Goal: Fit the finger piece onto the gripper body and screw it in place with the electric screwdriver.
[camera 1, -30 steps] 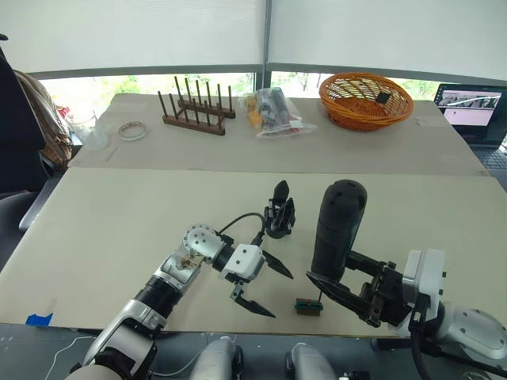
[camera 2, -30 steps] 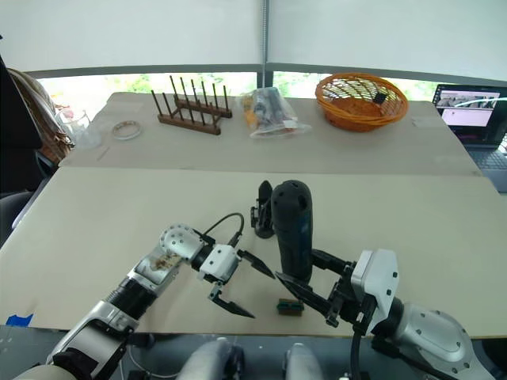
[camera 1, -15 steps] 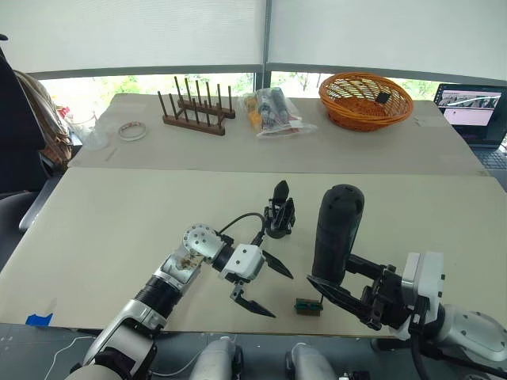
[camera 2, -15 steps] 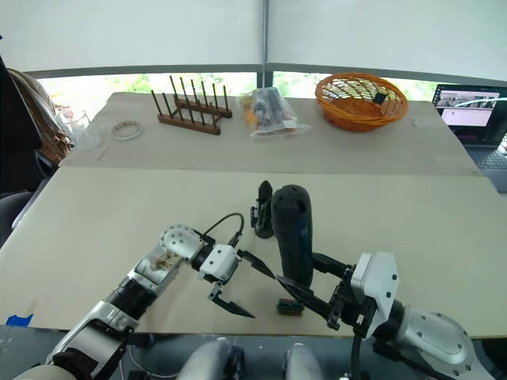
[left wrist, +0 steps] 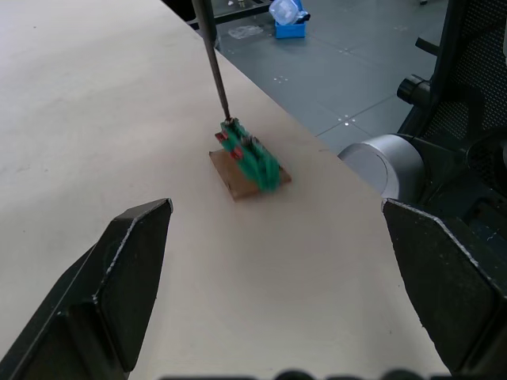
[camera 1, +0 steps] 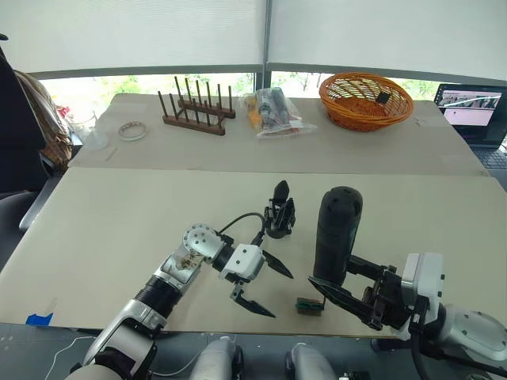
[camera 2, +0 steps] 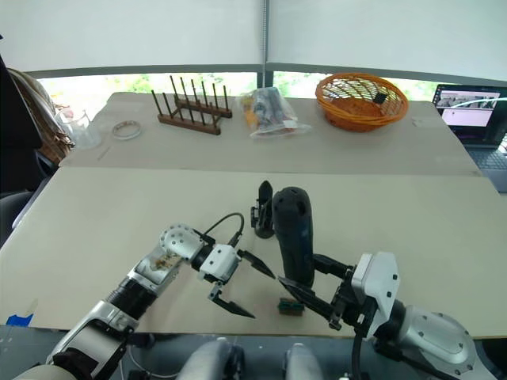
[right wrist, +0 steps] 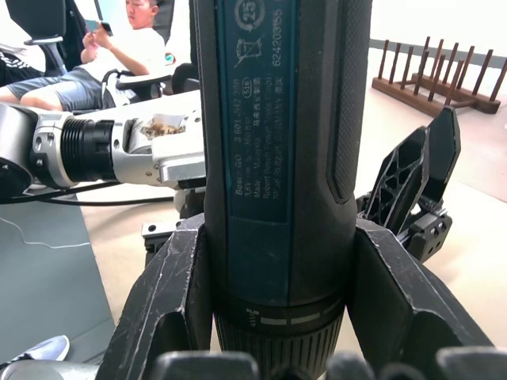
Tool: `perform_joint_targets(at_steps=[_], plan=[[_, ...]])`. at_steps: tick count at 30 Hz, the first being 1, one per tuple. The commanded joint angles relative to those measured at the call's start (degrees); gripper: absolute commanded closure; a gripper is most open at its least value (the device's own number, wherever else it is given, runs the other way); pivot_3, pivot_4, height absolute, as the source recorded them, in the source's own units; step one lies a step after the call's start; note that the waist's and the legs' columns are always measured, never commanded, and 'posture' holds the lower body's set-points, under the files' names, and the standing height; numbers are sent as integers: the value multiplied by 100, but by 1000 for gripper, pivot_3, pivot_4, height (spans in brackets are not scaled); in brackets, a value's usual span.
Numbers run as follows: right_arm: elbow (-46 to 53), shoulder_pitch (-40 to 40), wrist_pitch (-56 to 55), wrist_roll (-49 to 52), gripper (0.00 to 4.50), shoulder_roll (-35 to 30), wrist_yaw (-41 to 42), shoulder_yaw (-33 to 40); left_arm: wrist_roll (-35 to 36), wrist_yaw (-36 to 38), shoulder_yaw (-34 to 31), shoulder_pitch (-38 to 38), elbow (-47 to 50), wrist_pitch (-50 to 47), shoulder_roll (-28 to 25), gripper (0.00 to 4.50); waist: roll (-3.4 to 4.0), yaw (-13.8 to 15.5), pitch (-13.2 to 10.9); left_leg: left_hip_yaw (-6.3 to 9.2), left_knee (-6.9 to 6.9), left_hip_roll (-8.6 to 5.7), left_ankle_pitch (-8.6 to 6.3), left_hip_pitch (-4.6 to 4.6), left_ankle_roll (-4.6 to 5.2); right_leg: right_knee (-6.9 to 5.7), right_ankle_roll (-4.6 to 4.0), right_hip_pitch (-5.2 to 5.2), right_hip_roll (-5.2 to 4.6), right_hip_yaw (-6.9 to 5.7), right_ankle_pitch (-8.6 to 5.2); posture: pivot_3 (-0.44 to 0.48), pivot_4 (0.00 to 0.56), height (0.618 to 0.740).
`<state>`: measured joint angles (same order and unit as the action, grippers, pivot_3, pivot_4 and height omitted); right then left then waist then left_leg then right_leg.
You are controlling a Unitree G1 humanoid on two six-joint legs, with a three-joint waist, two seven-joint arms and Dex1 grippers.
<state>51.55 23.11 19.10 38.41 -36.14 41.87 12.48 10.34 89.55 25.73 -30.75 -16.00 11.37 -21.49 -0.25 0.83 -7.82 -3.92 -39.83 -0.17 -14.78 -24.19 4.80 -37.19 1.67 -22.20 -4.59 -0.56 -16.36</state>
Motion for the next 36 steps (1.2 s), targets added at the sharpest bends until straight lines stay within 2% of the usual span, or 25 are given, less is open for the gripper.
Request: perform_joint_targets(at_steps=[1, 23, 36], plan=[[184, -70, -243, 76, 2574, 9, 29, 155, 47, 19, -27, -95, 56, 97, 34, 0, 0, 1, 0, 0, 0, 0, 0, 0, 0, 0, 0, 0, 0, 0, 0, 0, 150, 740], [101, -95, -265, -43, 2574, 103, 31, 20, 69, 27, -51, -130, 84, 45, 11, 0, 0, 4, 0, 0, 0, 0, 0, 0, 0, 0, 0, 0, 0, -1, 0, 0, 150, 740], [284, -332, -77, 108, 2574, 54, -234, 109, 72, 84, -92, -185, 9, 94, -105, 0, 0, 2, 0, 0, 0, 0, 0, 0, 0, 0, 0, 0, 0, -1, 0, 0, 150, 740]])
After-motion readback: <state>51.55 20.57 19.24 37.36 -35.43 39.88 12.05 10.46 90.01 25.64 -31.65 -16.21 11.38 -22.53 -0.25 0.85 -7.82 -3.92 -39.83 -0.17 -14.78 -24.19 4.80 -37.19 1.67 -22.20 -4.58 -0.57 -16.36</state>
